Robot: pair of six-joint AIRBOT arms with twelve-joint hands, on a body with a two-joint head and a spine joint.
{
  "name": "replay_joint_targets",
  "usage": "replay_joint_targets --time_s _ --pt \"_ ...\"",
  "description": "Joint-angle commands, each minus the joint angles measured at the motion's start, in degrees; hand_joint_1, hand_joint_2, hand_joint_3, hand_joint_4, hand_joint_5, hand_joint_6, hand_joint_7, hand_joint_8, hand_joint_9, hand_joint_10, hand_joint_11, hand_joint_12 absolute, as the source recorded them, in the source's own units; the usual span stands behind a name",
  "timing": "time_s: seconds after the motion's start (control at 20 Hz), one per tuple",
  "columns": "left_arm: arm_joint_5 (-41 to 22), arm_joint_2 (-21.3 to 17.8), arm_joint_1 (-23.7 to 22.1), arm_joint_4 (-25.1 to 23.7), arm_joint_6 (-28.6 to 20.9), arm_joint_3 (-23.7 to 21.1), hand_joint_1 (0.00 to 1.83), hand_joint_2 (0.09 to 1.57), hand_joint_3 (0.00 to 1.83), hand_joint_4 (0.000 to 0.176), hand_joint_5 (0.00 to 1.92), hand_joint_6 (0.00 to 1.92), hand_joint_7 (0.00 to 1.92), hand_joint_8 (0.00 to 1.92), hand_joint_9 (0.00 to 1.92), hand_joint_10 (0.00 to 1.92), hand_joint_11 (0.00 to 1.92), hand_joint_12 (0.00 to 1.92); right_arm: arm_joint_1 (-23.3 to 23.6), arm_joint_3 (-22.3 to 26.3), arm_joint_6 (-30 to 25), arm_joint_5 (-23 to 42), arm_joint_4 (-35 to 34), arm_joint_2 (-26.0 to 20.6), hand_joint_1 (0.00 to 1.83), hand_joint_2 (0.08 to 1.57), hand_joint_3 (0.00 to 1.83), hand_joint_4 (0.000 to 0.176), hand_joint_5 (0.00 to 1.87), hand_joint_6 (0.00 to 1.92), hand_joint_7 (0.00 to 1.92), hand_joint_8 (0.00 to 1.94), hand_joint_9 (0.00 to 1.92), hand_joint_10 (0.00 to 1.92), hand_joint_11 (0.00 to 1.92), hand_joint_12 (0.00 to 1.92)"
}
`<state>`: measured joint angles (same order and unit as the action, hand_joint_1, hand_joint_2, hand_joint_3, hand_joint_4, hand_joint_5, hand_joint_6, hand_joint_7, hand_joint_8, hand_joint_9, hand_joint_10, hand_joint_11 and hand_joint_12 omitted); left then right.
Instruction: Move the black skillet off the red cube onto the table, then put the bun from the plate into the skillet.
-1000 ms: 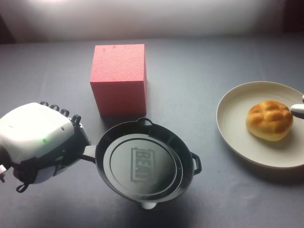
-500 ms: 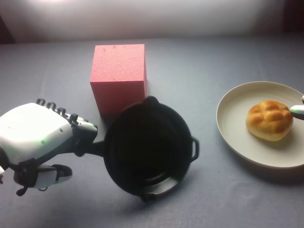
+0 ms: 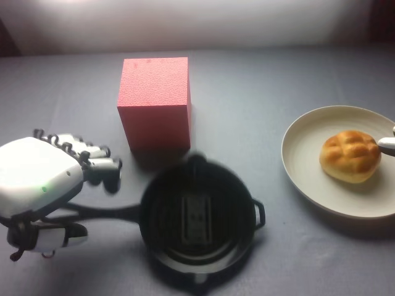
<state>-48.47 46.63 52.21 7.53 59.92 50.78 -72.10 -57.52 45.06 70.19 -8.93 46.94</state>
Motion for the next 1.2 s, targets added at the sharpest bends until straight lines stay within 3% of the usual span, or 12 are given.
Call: replay_joint_targets --time_s 0.0,0.15,0.3,0.35,0.5,0.6,0.65,0.75,0.8,0.9,1.0,1.15 --pt "-7.60 -0.87 0.00 -0.33 0.09 -0.28 0.83 0.99 0.00 0.000 0.27 0.29 0.27 0.45 0.21 0.67 0.00 1.29 0.17 -0.34 -0.26 6.53 -1.02 -0.05 0.22 1.32 0.00 0.105 0.29 0.00 0.22 0.00 0.27 0.00 0.33 0.04" --pt "-10.49 -3.06 1.38 -0.14 0.16 -1.66 0.81 0.92 0.00 0.052 0.27 0.01 0.31 0.02 0.23 0.15 0.00 0.80 0.17 -0.34 -0.26 6.53 -1.00 -0.06 0.24 1.32 0.00 0.092 0.30 0.00 0.23 0.00 0.26 0.00 0.32 0.04" --pt "-13.85 -4.71 2.66 0.72 0.45 -2.76 0.81 0.93 0.00 0.029 0.26 0.00 0.27 0.00 0.21 0.02 0.00 0.72 0.43 -0.38 -0.26 6.54 -0.95 -0.06 0.27 1.31 0.00 0.087 0.30 0.00 0.23 0.00 0.26 0.00 0.32 0.03" --pt "-15.84 -5.29 3.11 1.18 0.45 -3.14 0.80 0.92 0.00 0.058 0.20 0.00 0.16 0.00 0.14 0.00 0.00 0.56 0.85 -0.50 -0.26 6.54 -0.68 -0.06 0.27 1.31 0.00 0.084 0.29 0.00 0.23 0.00 0.25 0.00 0.30 0.03" --pt "-21.61 -6.76 3.81 2.34 0.82 -4.01 0.77 0.90 0.00 0.067 0.01 0.00 0.00 0.00 0.00 0.00 0.00 0.03 2.56 -1.16 -0.26 6.10 0.36 -0.07 0.41 1.28 0.00 0.038 0.30 0.00 0.25 0.01 0.25 0.00 0.29 0.02" --pt "-24.10 -7.45 3.93 3.33 2.80 -4.67 0.77 0.86 0.00 0.135 0.00 0.00 0.00 0.00 0.00 0.00 0.00 0.00 4.57 -2.00 -0.25 3.88 1.39 0.06 0.55 1.20 0.00 0.030 0.32 0.00 0.27 0.00 0.26 0.00 0.29 0.02" --pt "-25.12 -7.73 4.17 3.63 3.25 -4.93 0.83 0.85 0.00 0.104 0.00 0.00 0.00 0.00 0.00 0.00 0.00 0.00 5.76 -2.60 -0.24 2.39 1.98 0.33 0.64 1.15 0.00 0.022 0.34 0.01 0.29 0.01 0.27 0.01 0.32 0.03" --pt "-27.76 -8.27 5.08 4.12 3.35 -5.44 0.92 0.84 0.00 0.128 0.00 0.00 0.00 0.00 0.00 0.00 0.00 0.00 9.85 -4.43 -0.24 -2.02 4.45 1.31 0.72 1.09 0.00 0.028 0.37 0.01 0.33 0.00 0.30 0.01 0.34 0.05" --pt "-28.35 -8.36 5.39 4.26 3.35 -5.56 0.89 0.84 0.00 0.160 0.00 0.00 0.00 0.00 0.00 0.00 0.00 0.00 11.50 -5.09 -0.24 -3.64 5.59 1.68 0.75 1.08 0.00 0.016 0.37 0.00 0.34 0.01 0.31 0.01 0.35 0.06" --pt "-28.62 -8.44 5.65 4.40 3.35 -5.68 0.84 0.84 0.00 0.138 0.00 0.00 0.00 0.00 0.00 0.00 0.00 0.00 16.71 -7.63 -0.24 -9.65 8.52 3.39 0.82 1.05 0.00 0.053 0.39 0.00 0.37 0.00 0.35 0.01 0.36 0.08" --pt "-28.46 -8.43 5.74 4.44 3.35 -5.72 0.92 0.84 0.00 0.131 0.00 0.00 0.00 0.00 0.00 0.00 0.00 0.00 21.07 -10.38 -0.24 -16.02 10.91 5.63 0.89 1.02 0.00 0.027 0.44 0.00 0.44 0.01 0.41 0.01 0.41 0.12" --pt "-28.38 -8.43 5.84 4.43 3.35 -5.80 0.90 0.86 0.00 0.135 0.00 0.00 0.00 0.00 0.00 0.00 0.00 0.00 26.05 -14.48 -0.24 -25.33 14.75 9.02 0.95 1.03 0.00 0.065 0.43 0.00 0.43 0.00 0.41 0.00 0.37 0.12"
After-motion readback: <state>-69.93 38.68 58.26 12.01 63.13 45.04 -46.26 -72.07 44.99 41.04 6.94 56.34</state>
